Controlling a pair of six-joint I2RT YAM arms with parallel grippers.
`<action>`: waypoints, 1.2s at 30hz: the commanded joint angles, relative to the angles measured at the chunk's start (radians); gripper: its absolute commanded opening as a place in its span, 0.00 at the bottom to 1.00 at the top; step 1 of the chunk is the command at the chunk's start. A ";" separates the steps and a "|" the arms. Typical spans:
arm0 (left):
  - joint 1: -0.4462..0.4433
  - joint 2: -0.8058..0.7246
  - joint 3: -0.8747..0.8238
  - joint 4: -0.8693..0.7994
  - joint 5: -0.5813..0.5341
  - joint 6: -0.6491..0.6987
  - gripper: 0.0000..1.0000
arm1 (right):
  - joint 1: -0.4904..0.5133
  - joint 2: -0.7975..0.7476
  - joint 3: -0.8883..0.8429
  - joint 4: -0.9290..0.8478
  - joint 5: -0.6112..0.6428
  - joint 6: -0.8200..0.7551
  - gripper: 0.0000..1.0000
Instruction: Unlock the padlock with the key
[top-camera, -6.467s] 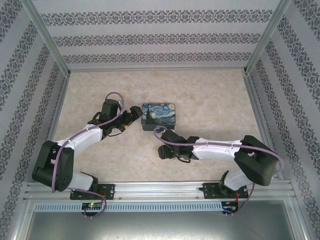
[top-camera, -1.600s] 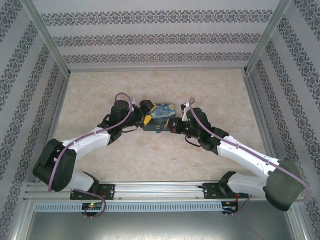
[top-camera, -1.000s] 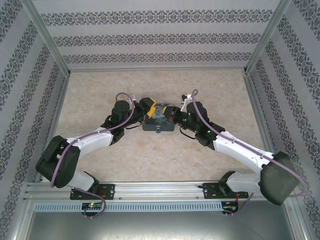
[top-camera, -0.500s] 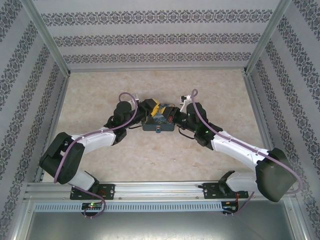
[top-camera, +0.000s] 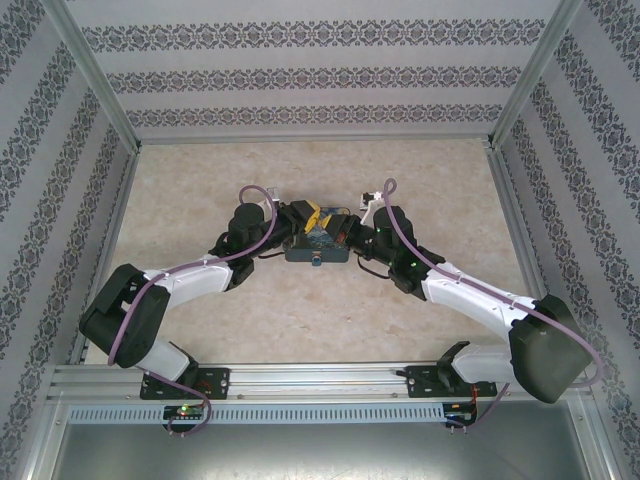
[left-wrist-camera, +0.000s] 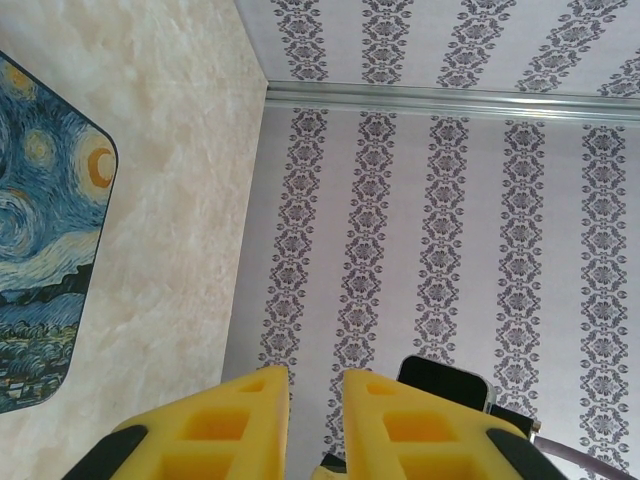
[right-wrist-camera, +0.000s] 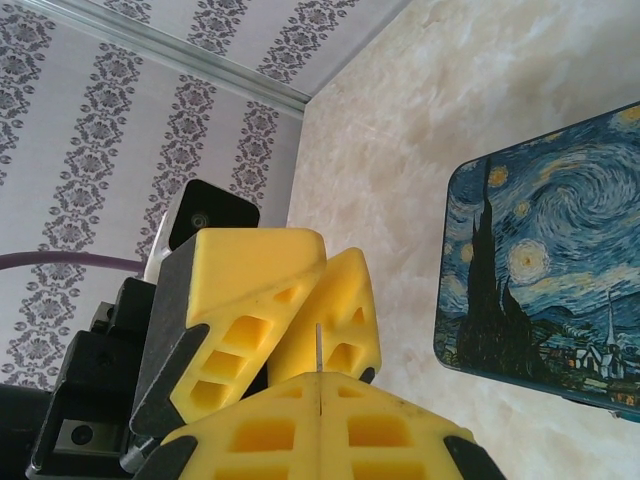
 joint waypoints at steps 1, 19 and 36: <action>-0.011 -0.002 0.004 0.055 0.012 0.025 0.19 | -0.011 0.004 -0.010 0.040 -0.015 0.004 0.00; -0.020 -0.003 0.003 0.053 0.008 0.032 0.13 | -0.013 0.017 -0.011 0.054 -0.021 0.013 0.00; -0.016 -0.045 0.065 -0.145 -0.001 0.269 0.00 | -0.083 -0.072 -0.096 -0.006 -0.031 -0.015 0.62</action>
